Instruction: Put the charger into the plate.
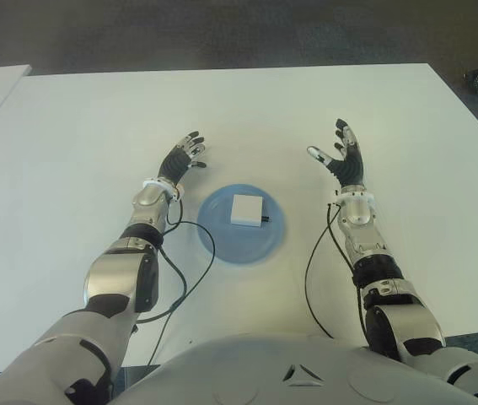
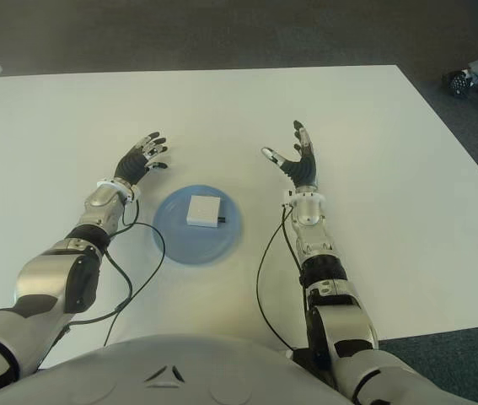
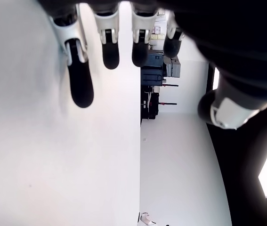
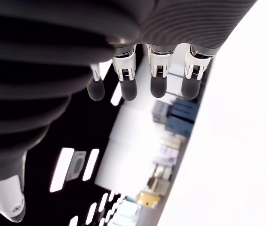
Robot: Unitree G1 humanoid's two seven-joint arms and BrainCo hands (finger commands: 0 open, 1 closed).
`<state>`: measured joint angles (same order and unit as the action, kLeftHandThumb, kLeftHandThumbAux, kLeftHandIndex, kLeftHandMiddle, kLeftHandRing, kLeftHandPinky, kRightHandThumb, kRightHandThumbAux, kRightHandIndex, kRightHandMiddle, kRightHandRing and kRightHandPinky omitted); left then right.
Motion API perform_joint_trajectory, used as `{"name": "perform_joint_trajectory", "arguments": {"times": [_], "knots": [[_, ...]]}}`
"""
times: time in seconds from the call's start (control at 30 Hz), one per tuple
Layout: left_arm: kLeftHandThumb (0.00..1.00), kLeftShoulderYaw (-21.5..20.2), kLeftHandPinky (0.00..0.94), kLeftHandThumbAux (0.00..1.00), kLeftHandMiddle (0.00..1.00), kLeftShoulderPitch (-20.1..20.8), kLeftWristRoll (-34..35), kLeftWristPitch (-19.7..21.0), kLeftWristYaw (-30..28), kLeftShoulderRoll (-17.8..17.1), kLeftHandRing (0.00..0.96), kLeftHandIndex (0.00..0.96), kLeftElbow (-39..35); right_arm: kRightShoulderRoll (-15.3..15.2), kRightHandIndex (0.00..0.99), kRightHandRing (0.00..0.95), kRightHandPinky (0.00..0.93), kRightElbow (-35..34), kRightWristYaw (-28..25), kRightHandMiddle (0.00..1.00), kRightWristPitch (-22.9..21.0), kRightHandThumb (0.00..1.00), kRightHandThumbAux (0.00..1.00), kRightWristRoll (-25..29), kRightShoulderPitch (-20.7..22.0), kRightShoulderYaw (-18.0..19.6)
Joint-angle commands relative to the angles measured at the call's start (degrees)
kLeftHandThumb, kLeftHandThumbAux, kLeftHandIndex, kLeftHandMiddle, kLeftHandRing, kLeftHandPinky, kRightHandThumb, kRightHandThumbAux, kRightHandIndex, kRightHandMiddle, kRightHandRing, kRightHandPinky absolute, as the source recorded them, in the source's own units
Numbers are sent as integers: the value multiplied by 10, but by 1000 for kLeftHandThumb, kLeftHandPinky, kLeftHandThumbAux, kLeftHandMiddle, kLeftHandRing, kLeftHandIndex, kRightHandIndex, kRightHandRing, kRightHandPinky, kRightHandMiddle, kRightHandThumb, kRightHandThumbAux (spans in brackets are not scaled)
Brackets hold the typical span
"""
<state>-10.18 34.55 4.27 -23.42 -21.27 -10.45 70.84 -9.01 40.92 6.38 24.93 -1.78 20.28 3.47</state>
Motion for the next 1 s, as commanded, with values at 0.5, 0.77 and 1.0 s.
{"name": "perform_joint_trajectory", "arguments": {"times": [0.5, 0.77, 1.0], "knots": [[0, -7, 157, 474, 135, -24, 12, 8, -15, 8, 138, 38, 14, 74, 49, 61, 81, 223, -68, 78, 67, 143, 728, 63, 17, 51], [0, -7, 156, 480, 140, -26, 11, 1, -14, 7, 142, 42, 14, 77, 41, 64, 79, 262, -30, 66, 69, 149, 678, 35, 23, 37], [0, -5, 153, 480, 135, -26, 9, 0, -11, 8, 139, 36, 15, 71, 30, 59, 81, 275, -23, 55, 65, 156, 668, 19, 28, 30]]}}
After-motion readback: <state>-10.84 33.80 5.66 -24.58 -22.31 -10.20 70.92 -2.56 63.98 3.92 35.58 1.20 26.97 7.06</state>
